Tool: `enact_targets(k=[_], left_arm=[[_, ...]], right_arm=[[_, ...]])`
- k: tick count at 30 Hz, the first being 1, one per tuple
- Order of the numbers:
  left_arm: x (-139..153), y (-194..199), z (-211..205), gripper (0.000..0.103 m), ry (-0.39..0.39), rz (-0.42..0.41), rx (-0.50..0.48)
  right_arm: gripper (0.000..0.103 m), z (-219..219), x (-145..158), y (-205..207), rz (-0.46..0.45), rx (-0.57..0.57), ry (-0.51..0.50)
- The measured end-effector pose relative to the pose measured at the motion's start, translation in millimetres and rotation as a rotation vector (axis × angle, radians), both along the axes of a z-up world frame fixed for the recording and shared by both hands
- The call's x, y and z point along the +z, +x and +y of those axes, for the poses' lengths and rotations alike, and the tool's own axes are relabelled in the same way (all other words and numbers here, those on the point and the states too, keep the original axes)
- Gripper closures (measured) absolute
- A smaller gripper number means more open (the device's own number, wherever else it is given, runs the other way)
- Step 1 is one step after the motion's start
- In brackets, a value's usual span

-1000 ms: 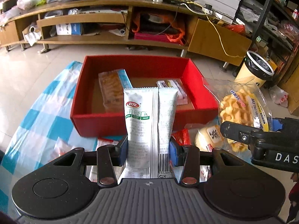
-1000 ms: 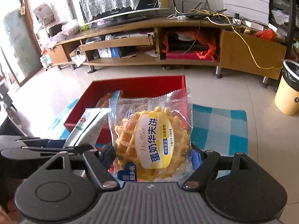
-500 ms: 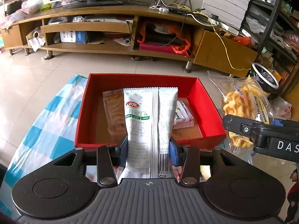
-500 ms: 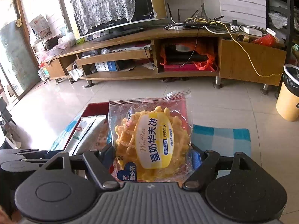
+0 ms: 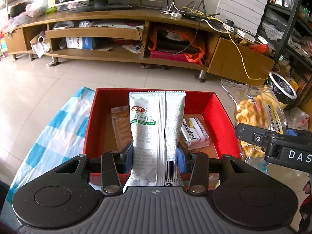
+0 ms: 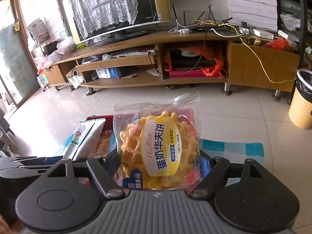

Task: Organize snacks
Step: 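Carry the white sachet and waffle bag over the red box with both grippers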

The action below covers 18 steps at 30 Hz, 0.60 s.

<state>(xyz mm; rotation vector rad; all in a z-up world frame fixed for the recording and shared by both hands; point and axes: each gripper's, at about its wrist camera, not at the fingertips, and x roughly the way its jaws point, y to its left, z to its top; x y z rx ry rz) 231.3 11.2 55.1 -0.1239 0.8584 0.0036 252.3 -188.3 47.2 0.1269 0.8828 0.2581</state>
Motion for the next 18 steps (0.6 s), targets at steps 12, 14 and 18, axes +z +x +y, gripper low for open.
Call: enact_targets(k=[12, 14, 18], left_arm=[[-3.5, 14.1, 4.6, 0.051, 0.017, 0.006, 0.018], [-3.7, 16.2, 4.8, 0.051, 0.021, 0.008, 0.023], [-4.9, 20.4, 6.8, 0.051, 0.024, 0.01, 0.033]], right_arm=[[0.026, 4.8, -8.4, 15.0, 0.017, -0.008, 0.0], [0.026, 5.0, -10.4, 17.0, 0.023, -0.011, -0.002], [0.026, 4.5, -13.8, 21.9, 0.034, -0.018, -0.008]])
